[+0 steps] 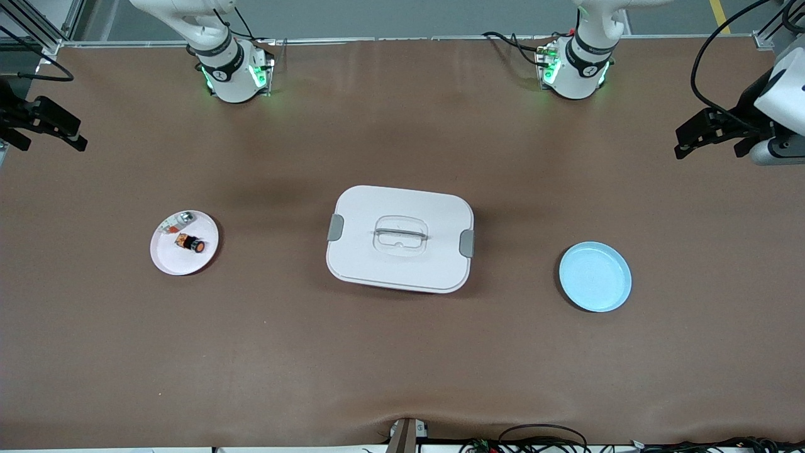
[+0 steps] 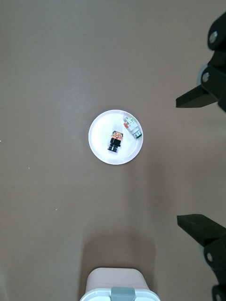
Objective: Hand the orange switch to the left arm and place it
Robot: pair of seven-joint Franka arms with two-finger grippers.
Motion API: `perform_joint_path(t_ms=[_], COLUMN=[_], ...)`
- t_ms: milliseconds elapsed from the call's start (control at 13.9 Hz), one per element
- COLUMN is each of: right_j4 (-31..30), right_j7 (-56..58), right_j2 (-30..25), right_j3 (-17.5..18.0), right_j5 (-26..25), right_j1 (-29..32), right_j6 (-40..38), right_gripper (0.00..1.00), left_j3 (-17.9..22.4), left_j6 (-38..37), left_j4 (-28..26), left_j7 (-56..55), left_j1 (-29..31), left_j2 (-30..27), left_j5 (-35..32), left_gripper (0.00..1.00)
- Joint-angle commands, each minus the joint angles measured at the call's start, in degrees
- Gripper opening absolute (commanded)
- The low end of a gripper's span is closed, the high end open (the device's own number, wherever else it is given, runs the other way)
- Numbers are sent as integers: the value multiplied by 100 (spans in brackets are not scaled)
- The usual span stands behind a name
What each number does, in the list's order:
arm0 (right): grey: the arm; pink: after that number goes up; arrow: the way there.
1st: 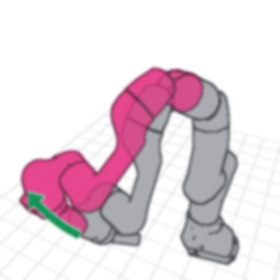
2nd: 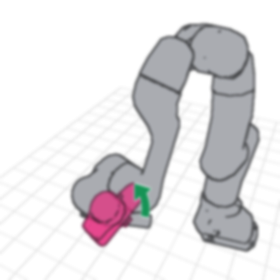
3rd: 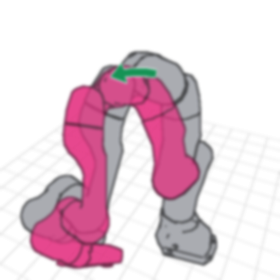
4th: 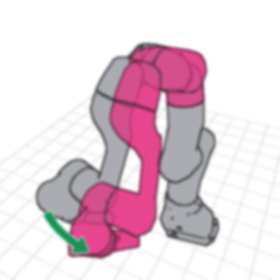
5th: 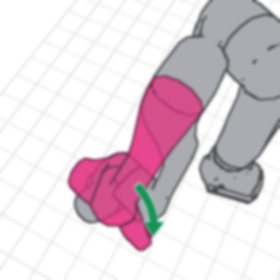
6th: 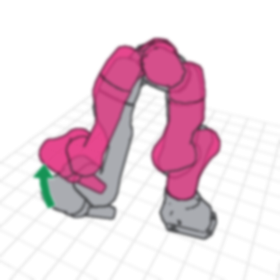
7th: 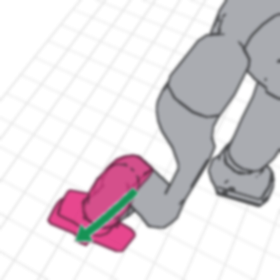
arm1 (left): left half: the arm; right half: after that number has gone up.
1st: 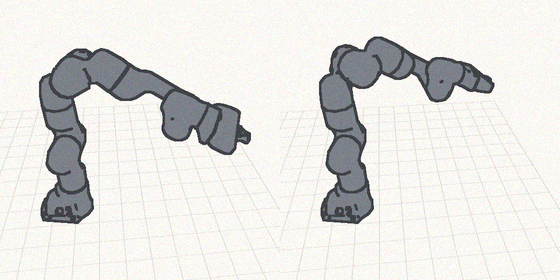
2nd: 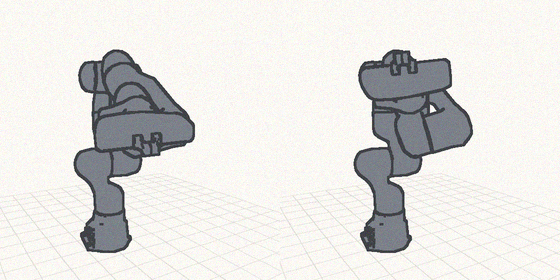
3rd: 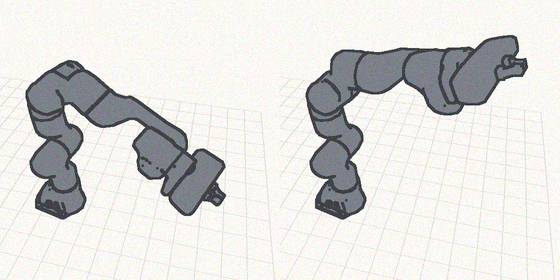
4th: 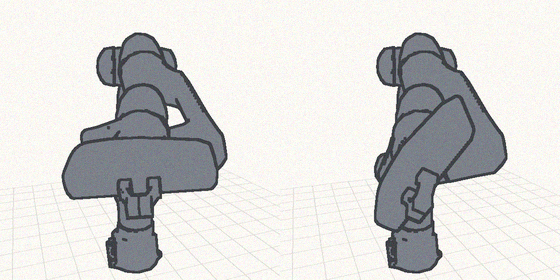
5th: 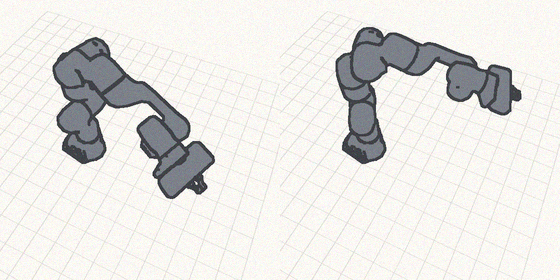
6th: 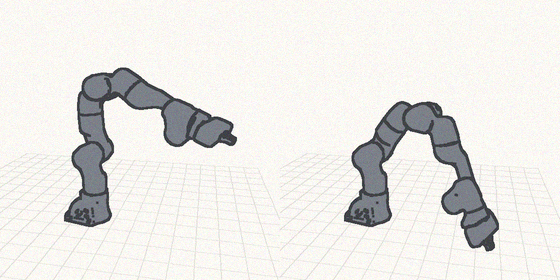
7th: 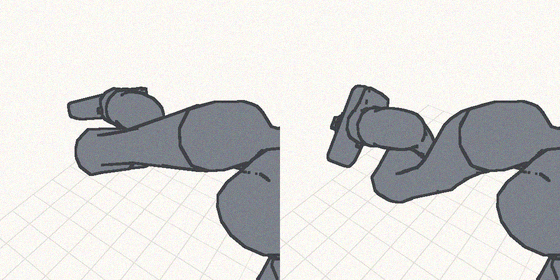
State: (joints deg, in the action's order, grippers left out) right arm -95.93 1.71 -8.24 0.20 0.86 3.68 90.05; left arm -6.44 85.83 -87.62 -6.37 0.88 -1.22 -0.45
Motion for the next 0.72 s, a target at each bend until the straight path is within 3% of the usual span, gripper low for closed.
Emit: perform_joint_path(t_ms=[0,649], right_j4=[-14,83], right_j7=[22,22], right_j2=[-81,-37], right_j3=[77,86], right_j5=[28,81], right_j1=[107,98], right_j6=[-49,-58], right_gripper=[100,100], left_j3=[11,20], left_j6=[-119,-119], left_j4=[79,96], left_j7=[127,136], left_j1=[9,26], left_j2=[-9,-9], left_j5=[10,27], left_gripper=[100,100])
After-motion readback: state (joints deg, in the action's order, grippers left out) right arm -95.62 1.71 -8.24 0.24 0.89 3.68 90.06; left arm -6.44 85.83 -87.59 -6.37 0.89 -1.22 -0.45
